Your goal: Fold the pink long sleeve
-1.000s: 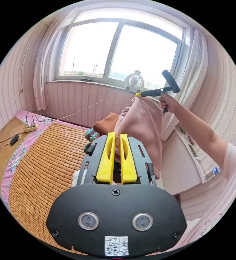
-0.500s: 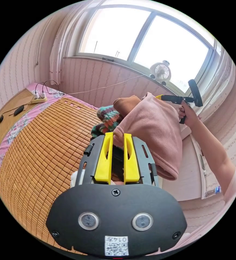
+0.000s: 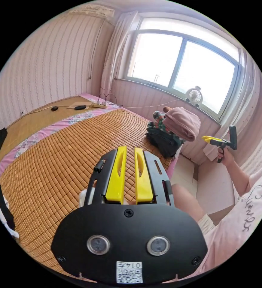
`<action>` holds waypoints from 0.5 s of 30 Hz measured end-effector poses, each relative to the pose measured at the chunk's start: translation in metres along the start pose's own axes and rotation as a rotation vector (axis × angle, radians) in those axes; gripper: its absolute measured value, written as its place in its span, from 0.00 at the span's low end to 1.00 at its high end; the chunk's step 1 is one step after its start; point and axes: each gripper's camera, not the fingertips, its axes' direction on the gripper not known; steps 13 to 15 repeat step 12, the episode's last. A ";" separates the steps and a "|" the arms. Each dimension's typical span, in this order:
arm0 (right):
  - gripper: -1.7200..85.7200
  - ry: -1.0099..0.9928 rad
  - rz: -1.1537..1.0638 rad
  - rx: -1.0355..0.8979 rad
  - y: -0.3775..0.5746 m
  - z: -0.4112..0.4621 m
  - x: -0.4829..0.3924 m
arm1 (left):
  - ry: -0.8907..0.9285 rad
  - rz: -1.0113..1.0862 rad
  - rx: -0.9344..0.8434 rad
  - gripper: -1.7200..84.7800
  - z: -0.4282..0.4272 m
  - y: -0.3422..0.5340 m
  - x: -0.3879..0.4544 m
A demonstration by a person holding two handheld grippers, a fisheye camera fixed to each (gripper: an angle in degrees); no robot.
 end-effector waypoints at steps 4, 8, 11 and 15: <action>0.15 -0.126 -0.254 -0.147 0.000 0.120 -0.114 | -0.260 -0.208 0.005 0.08 -0.098 0.110 -0.056; 0.17 -0.363 -0.521 -0.213 -0.027 0.247 -0.264 | -0.411 -0.440 0.078 0.08 -0.181 0.193 -0.103; 0.17 -0.485 -0.718 -0.238 -0.055 0.323 -0.387 | -0.562 -0.564 0.107 0.08 -0.236 0.245 -0.137; 0.17 -0.515 -0.803 -0.251 -0.067 0.351 -0.442 | -0.629 -0.613 0.127 0.08 -0.255 0.263 -0.152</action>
